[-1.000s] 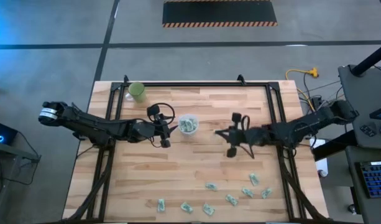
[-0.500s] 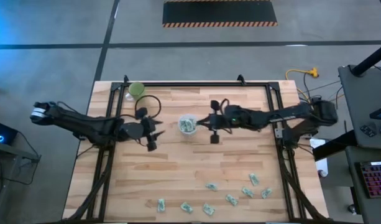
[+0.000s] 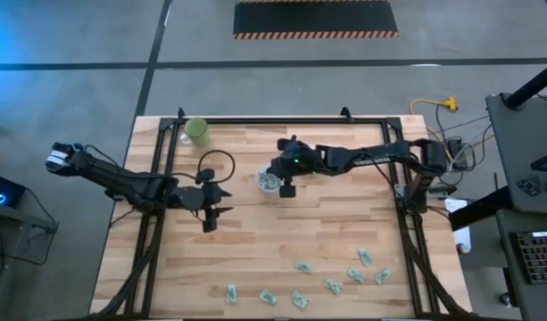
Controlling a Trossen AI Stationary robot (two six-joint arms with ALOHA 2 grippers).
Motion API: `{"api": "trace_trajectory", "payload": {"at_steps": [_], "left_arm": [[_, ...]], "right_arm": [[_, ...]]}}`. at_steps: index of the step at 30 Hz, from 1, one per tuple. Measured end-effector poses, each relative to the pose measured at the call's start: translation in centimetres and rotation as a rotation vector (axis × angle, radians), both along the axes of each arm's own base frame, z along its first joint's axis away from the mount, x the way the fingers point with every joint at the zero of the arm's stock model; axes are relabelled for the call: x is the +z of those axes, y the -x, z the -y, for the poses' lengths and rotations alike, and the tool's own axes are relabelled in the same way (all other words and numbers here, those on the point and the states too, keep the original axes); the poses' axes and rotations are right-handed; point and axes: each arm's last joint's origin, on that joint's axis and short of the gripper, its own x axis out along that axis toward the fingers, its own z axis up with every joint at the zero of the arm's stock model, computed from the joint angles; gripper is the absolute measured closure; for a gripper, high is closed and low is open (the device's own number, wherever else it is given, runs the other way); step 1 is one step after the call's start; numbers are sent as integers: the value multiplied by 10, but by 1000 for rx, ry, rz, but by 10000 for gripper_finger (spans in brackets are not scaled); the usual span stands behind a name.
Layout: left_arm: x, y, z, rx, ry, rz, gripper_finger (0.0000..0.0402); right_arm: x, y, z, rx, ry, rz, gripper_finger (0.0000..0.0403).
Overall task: Pick and place Stevia / Truvia into bins
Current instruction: Put the green stevia packet into the transparent container
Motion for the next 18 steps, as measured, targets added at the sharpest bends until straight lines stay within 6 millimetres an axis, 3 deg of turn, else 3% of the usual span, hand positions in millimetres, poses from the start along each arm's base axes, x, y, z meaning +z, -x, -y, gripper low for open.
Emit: {"api": "trace_trajectory", "payload": {"at_steps": [13, 18], "left_arm": [[-1, 0, 0, -4, -11, -15, 228], [-2, 1, 0, -4, -11, -16, 228]], "right_arm": [[-21, -11, 12, -5, -35, -51, 394], [-38, -13, 12, 4, -58, -103, 394]]}}
